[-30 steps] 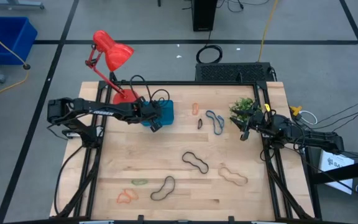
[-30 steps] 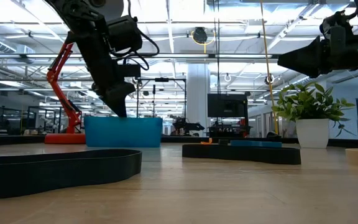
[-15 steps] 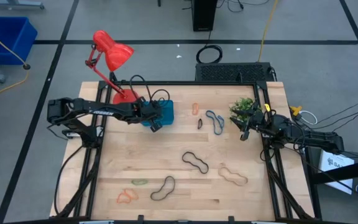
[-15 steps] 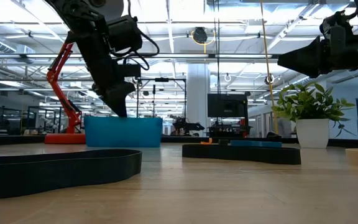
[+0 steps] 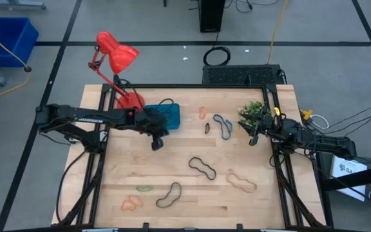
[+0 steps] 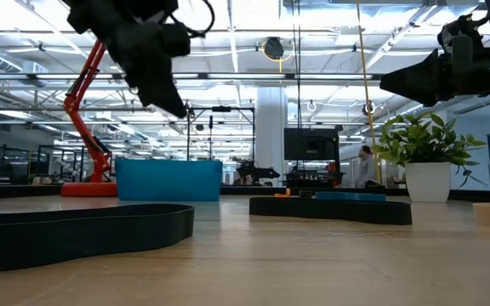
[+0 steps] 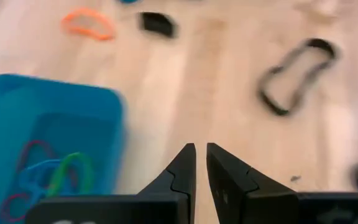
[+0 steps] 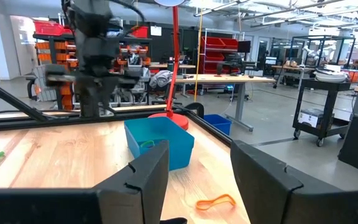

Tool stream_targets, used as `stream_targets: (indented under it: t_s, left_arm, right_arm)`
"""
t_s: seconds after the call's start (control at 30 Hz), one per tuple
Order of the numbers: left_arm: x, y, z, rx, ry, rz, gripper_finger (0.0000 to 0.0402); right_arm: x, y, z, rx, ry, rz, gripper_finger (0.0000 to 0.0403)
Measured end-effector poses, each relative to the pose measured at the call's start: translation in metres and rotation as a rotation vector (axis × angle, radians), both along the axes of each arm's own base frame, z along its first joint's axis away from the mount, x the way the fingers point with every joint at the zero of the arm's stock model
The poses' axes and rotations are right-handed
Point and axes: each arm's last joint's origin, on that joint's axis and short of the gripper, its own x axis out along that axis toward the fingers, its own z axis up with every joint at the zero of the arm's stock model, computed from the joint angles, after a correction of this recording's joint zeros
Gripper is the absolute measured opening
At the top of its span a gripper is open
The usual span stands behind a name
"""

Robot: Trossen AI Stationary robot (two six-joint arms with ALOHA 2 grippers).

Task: Pick and place rubber bands into bin
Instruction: Put the orange rubber band into the blue bin

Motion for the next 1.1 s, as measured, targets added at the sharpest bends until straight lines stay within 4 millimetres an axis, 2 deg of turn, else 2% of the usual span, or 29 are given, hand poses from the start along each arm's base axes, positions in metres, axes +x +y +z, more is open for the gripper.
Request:
stream_targets:
  t_s: [0.3,0.67,0.77,0.87,0.97,1.1]
  left_arm:
    - [0.0,-0.028,0.007,-0.009,-0.05,-0.12,0.0047]
    - [-0.001,-0.046,0.007,0.015,-0.05,-0.207,0.005]
    - [-0.001,-0.05,0.007,0.016,-0.05,-0.223,0.0071]
    - [-0.001,-0.053,0.007,0.015,-0.05,-0.23,0.0111]
    - [-0.001,-0.055,0.007,0.001,-0.049,-0.205,0.0148]
    - [-0.002,-0.058,0.007,-0.054,-0.04,-0.16,0.0178]
  right_arm:
    - [0.0,0.0,0.0,0.003,-0.002,0.0,0.0169]
    - [0.0,0.0,0.0,0.003,-0.003,0.0,0.0169]
    - [0.0,0.0,0.0,0.003,-0.003,0.0,0.0169]
    - [0.0,0.0,0.0,0.003,-0.003,0.001,0.0169]
    - [0.0,0.0,0.0,0.004,-0.003,0.001,0.0169]
    - [0.0,0.0,0.0,0.003,-0.003,0.004,0.0169]
